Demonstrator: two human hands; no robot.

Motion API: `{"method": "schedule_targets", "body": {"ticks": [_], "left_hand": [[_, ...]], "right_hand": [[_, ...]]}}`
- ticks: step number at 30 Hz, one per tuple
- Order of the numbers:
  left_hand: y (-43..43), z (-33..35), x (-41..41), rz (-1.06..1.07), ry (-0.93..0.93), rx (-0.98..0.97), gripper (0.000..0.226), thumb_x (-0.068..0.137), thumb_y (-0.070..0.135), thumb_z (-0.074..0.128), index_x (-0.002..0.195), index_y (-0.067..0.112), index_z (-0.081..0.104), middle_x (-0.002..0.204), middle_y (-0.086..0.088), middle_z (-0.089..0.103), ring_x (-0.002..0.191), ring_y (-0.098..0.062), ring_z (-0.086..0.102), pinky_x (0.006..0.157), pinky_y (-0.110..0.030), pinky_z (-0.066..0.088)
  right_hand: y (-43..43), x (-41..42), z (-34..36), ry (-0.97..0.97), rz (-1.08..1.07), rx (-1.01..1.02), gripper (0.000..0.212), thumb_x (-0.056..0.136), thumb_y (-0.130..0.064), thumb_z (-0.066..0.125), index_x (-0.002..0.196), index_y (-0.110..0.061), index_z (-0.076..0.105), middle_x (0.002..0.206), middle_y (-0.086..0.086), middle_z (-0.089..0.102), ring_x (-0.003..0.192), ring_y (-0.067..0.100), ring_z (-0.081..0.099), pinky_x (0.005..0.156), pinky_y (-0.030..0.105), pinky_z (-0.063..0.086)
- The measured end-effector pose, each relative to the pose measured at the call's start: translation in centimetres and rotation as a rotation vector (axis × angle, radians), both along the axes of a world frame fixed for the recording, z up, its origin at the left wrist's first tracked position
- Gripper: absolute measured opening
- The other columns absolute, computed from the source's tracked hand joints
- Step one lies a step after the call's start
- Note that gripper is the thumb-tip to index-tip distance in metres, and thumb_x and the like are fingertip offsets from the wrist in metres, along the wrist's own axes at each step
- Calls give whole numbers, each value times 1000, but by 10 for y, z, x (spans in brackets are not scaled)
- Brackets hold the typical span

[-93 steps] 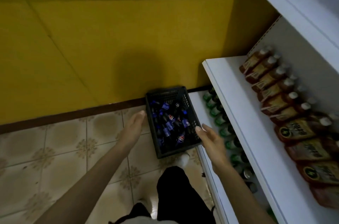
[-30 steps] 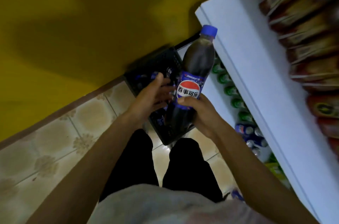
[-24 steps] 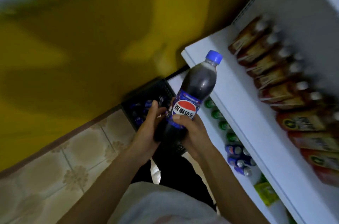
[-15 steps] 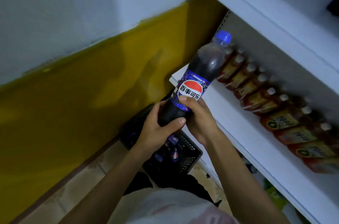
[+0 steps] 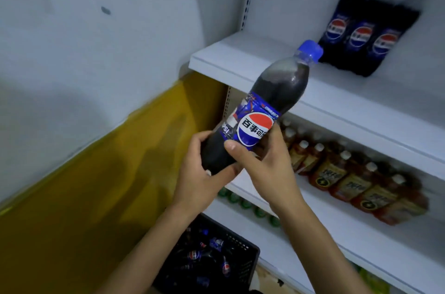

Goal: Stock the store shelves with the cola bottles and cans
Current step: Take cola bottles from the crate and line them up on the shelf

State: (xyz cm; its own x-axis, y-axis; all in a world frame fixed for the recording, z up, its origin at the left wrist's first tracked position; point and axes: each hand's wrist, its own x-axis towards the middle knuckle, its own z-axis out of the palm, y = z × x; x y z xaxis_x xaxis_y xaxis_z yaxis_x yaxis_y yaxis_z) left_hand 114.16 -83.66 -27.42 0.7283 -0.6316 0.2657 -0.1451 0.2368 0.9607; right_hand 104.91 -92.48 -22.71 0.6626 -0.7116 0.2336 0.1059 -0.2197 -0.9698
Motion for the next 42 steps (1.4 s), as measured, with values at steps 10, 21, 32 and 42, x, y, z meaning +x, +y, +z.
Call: {"method": "schedule_targets", "body": {"ticks": [10, 21, 32, 42], "left_hand": [[-145, 64, -40, -178, -220, -20, 52, 68, 57, 72, 113, 48, 48, 111, 18, 65, 102, -4, 64, 75, -23, 57], [-281, 94, -71, -232, -557, 222, 83, 70, 55, 73, 139, 32, 34, 141, 10, 44, 125, -6, 44, 103, -32, 43], [-370, 83, -59, -280, -883, 674, 90, 83, 53, 64, 152, 24, 14, 160, -3, 6, 145, -26, 13, 115, -46, 25], [-447, 94, -39, -99, -233, 389, 105, 70, 32, 84, 150, 15, 18, 148, -9, 37, 134, -25, 38, 111, -45, 35]], "right_hand": [[-124, -59, 83, 109, -180, -323, 84, 70, -32, 82, 139, -28, 34, 113, -27, 53, 105, -12, 53, 76, 5, 50], [-274, -102, 90, 124, -364, -401, 85, 65, -24, 87, 134, -21, 38, 108, -20, 54, 91, -5, 57, 76, 13, 49], [-437, -123, 75, 223, -590, -388, 83, 67, -22, 86, 133, -13, 35, 126, 7, 61, 108, 25, 62, 79, 30, 50], [-489, -111, 56, 236, -608, -322, 86, 67, -18, 87, 134, -11, 35, 128, 11, 59, 112, 29, 59, 82, 32, 47]]}}
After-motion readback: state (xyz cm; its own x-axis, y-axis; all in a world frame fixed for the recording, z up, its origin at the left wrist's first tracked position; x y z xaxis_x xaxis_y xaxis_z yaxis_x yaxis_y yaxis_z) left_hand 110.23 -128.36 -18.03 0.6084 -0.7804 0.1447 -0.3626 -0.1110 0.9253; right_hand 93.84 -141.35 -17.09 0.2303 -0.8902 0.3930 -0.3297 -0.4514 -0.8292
